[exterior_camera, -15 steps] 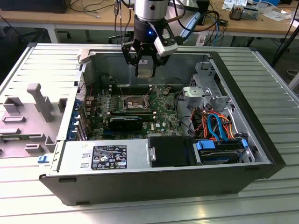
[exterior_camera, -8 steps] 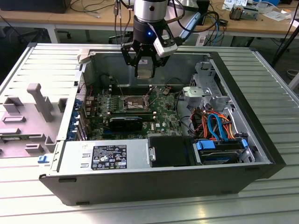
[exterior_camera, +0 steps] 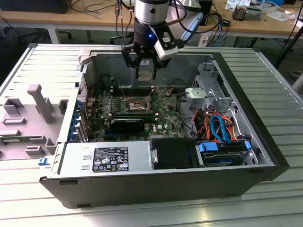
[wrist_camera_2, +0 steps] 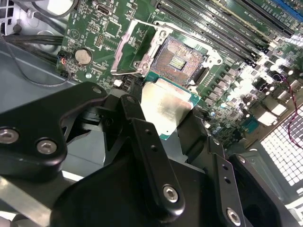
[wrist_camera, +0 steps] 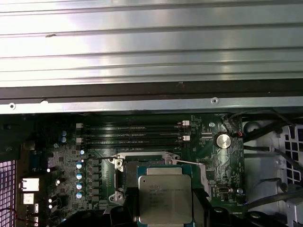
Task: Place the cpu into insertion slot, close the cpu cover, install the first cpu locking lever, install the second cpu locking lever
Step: 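Place the cpu into insertion slot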
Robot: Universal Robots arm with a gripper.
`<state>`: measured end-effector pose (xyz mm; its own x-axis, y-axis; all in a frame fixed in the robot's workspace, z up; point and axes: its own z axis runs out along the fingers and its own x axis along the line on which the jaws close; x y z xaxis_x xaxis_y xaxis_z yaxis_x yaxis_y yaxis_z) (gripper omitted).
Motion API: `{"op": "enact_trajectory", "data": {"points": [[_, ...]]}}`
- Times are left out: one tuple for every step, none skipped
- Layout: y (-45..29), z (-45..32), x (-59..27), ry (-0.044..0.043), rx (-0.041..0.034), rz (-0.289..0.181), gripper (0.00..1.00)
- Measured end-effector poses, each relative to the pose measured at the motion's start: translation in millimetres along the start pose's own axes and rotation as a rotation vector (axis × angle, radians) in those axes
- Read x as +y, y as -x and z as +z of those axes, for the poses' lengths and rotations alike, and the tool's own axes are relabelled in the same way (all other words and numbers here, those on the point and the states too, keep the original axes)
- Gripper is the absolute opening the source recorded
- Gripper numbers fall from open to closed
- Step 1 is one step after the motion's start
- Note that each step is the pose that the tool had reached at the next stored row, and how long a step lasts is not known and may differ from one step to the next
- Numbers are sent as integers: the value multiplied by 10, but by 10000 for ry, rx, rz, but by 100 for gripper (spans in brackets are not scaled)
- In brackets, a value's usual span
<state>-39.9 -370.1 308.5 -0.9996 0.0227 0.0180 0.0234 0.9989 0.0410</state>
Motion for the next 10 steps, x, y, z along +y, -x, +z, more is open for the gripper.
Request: {"op": "enact_trajectory", "data": {"points": [[-6, 3, -3, 0, 1, -31, 55], [-13, 6, -5, -1, 2, -59, 55], [-21, 7, -8, -3, 3, -72, 55], [-27, 10, -10, -3, 4, -75, 55], [-33, 12, -12, -3, 4, -75, 55], [-37, 16, -14, -5, 5, -76, 55], [-39, 21, -15, -5, 5, -76, 55], [-41, 25, -15, -3, 5, -76, 55], [-41, 28, -15, -4, 5, -76, 55], [-42, 31, -16, -3, 4, -76, 55]]}}
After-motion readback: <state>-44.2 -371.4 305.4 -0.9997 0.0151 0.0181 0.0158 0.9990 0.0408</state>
